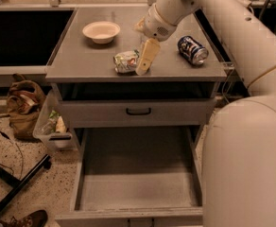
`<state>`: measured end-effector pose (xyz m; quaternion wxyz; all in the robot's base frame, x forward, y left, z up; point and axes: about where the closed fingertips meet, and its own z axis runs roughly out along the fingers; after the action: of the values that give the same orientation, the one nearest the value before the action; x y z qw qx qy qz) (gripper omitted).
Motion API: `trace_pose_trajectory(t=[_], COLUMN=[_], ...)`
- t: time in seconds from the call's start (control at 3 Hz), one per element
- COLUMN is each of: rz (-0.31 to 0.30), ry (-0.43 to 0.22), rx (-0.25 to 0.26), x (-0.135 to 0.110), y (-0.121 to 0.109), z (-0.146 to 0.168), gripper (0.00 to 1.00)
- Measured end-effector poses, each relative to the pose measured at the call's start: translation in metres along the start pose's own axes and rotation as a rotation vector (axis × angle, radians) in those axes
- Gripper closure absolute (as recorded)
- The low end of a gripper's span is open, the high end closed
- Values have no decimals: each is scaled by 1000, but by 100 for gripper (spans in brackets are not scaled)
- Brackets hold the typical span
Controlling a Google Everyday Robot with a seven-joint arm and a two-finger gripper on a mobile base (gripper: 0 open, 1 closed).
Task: Place 7up can into middle drawer
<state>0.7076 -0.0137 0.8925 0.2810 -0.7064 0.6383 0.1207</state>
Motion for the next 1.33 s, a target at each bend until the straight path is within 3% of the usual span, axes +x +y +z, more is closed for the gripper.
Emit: trace_pose_trajectory(t=[0.33,0.67,1.33], rz=[45,55,43], ry=[-59,-70,-57], rx=[-38,-63,-94], x=[13,17,22], y=[-8,-11,-9], z=[16,25,33], gripper=[0,0,41])
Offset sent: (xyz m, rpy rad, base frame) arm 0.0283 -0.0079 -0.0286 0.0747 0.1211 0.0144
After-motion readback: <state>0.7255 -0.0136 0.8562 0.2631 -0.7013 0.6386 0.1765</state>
